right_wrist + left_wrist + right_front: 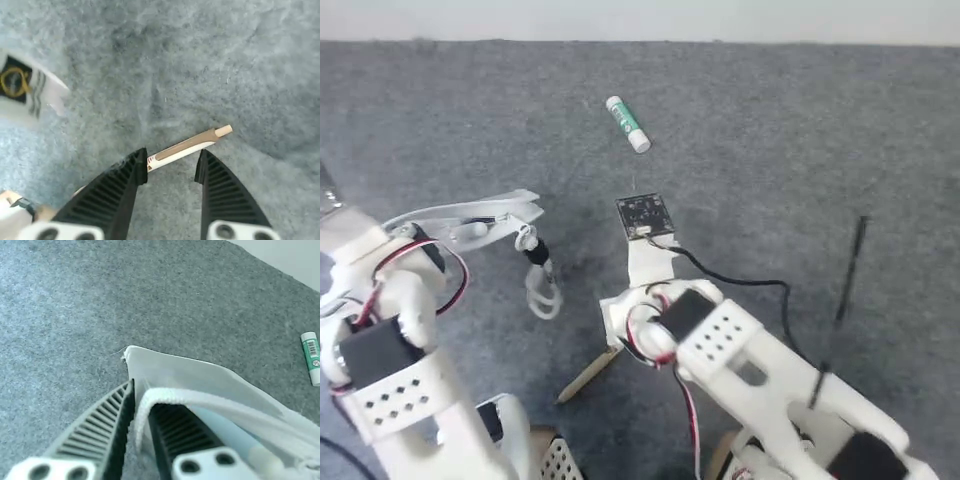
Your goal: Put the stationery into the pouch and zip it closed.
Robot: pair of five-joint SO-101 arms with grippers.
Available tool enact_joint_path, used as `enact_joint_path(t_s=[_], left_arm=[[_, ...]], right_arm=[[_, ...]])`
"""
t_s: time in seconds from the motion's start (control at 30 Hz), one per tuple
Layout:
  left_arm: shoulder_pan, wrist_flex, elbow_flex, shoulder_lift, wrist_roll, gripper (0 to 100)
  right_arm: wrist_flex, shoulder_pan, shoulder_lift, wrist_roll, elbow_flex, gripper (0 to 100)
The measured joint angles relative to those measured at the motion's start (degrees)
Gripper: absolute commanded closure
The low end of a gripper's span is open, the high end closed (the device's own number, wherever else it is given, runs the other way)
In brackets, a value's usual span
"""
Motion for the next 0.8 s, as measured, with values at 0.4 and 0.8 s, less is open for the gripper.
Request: enact_joint_path(t_s=[0.4,0.8], left_arm=[[0.0,0.0,0.0,0.0,0.0,99],[0.0,0.0,0.0,0.0,0.0,99]], right_arm=[[0.0,1.49,18.11,-2.37,-8.0,83.2],[-0.09,5.71,30.95,-2.37,-16.09,83.4]])
